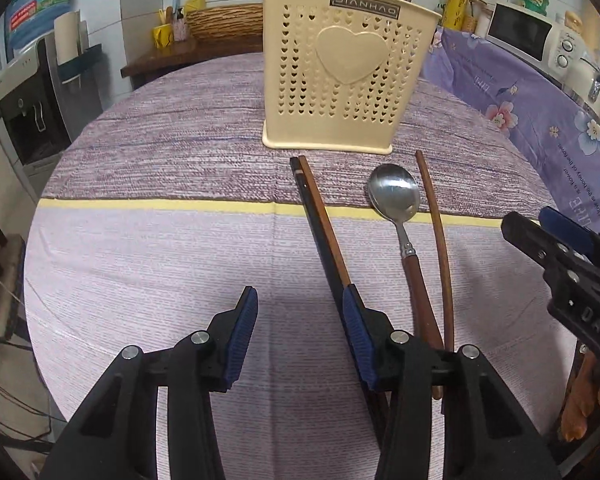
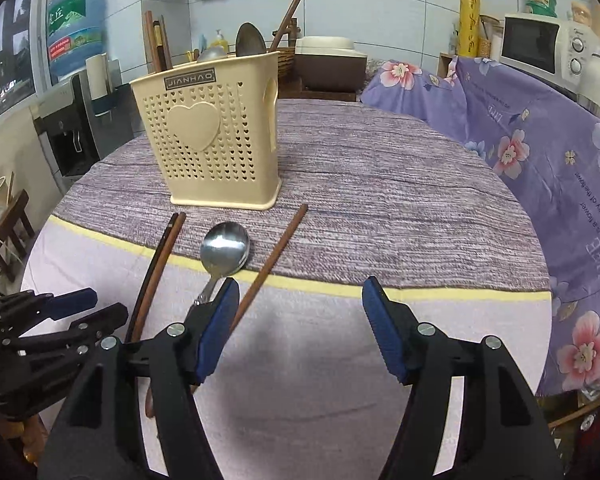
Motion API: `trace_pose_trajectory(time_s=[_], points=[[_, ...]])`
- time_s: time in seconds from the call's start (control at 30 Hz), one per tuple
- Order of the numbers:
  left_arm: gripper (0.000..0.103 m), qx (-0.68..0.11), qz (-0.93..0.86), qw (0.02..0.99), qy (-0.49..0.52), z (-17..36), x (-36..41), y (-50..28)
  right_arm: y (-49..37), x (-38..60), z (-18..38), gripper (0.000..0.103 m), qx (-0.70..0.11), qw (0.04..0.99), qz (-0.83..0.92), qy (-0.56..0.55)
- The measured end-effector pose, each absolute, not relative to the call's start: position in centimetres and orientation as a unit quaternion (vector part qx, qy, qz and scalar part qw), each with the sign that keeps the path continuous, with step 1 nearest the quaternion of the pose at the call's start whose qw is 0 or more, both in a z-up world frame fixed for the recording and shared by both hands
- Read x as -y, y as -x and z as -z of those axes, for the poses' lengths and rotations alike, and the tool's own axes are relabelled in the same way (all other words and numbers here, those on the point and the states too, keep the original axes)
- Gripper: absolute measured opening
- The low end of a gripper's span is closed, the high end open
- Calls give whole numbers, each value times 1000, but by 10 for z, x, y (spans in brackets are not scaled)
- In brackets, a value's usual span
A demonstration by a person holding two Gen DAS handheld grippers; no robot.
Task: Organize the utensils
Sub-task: 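Withdraw both tools from the basket back toward the remaining utensils, then grasp the wooden-handled spoon with the right tool while the left grasps the black chopstick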
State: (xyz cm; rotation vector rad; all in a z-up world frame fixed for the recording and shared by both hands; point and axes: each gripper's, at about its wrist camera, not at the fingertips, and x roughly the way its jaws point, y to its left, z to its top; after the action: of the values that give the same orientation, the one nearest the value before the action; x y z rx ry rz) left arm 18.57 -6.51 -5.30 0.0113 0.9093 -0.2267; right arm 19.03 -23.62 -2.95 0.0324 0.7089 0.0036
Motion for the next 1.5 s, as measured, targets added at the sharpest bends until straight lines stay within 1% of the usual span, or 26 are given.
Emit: trace_pose_trajectory(time_s=[0.03, 0.53, 0.67, 0.93, 1.03, 1.2, 1.5], points=[[44, -439, 111, 892, -6, 55, 68, -184, -189, 236, 28, 74, -346, 938, -2, -17], [43, -445, 97, 890, -17, 60, 74, -182, -185, 230, 23, 74, -348, 937, -14, -19], [43, -441, 90, 892, -35, 61, 80, -189, -186, 227, 23, 74, -351, 936, -15, -16], [40, -442, 76, 894, -13, 61, 50, -194, -195, 227, 29, 74, -372, 927, -30, -28], [40, -446, 77, 891, 11, 59, 39, -195, -205, 214, 30, 74, -379, 923, -58, -33], [40, -444, 76, 892, 15, 59, 37, -196, -233, 188, 30, 74, -395, 914, -91, -32], [40, -442, 64, 894, 38, 59, 19, -197, -293, 171, 47, 73, -430, 901, -47, -13]])
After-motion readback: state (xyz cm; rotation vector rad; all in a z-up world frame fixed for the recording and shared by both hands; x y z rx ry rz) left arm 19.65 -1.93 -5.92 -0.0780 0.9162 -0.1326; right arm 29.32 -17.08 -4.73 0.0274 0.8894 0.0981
